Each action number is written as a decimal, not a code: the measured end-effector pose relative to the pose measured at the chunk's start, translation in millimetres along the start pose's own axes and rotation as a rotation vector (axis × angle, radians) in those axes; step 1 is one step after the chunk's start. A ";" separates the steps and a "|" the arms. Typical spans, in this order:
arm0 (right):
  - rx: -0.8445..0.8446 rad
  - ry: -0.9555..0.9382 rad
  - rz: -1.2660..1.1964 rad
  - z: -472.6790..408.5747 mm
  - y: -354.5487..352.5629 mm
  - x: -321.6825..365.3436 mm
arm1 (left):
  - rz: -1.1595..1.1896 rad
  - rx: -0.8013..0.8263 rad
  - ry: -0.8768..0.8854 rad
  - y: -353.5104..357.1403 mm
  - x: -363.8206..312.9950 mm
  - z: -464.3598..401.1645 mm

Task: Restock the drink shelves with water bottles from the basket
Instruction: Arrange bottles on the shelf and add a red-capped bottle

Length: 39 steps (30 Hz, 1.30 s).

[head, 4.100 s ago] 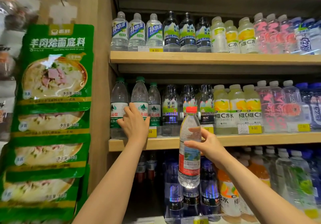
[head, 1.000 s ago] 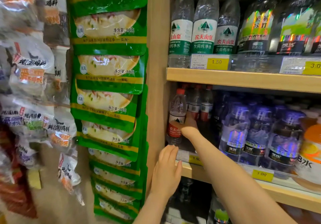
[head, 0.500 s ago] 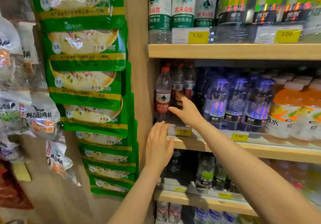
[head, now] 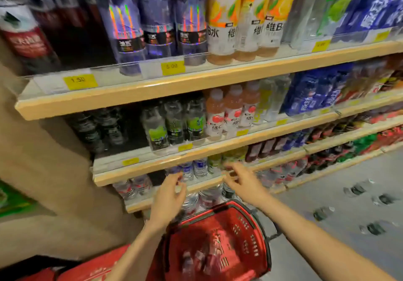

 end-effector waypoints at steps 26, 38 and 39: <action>-0.127 0.893 -0.691 -67.3 492.4 -530.1 | 0.003 0.749 -0.356 528.2 414.9 140.7; -0.114 0.934 -0.749 -105.0 569.2 -583.9 | -0.043 0.798 -0.387 595.9 463.7 140.8; -0.109 0.906 -0.732 -102.7 557.2 -577.3 | -0.021 0.767 -0.388 589.9 456.5 139.0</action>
Point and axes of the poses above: each hand's wrist, its own z-axis away from the middle knuckle, its own y-axis out of the palm, x = y × z, the point moved 6 cm from there along -z, towards the middle knuckle, and after that the axes turned 7 degrees about y, right-handed, at the moved point
